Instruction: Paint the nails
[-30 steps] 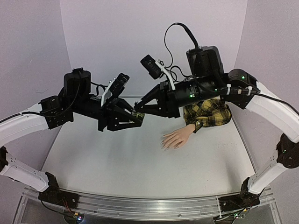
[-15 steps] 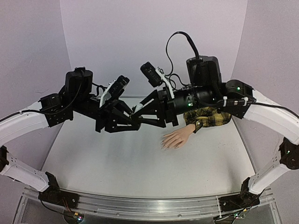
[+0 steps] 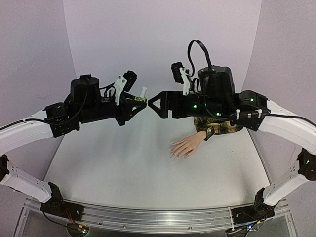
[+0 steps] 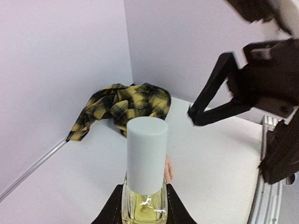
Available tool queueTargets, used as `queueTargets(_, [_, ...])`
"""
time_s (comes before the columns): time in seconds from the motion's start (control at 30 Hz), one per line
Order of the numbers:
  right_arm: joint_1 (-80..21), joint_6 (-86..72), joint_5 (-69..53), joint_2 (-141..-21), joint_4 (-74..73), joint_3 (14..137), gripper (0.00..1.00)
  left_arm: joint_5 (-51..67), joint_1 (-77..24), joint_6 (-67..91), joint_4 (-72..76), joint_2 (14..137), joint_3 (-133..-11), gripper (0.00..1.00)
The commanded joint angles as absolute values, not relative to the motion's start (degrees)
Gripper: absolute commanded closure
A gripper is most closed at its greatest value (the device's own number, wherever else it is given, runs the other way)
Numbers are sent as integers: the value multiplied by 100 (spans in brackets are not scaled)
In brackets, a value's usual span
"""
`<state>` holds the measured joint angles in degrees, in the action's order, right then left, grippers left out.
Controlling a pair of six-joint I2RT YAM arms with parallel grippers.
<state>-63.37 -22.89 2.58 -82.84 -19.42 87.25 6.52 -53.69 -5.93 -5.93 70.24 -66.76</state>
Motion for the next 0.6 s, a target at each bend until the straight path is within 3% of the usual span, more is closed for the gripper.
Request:
queueTargets(0.0, [-6368,-3108,1196,-8628,-1716,9285,18,-449,-5545,-676,-311,7251,-6927,100])
queueTargets(0.17, [-6369,-3258,1462,-9028,-2010,9816,34,-463,-5663,-603,-234,7286,-6918,100])
queueTargets(0.3, [-6368,-3282,1554,-9279,-2225,10101,37,-413,-5696,-537,-117,7276,-6863,100])
queueTargets(0.57, [-6372,-3344,1260,-9615,-2363,10452,59,-370,-5739,-530,-73,7382,-6922,100])
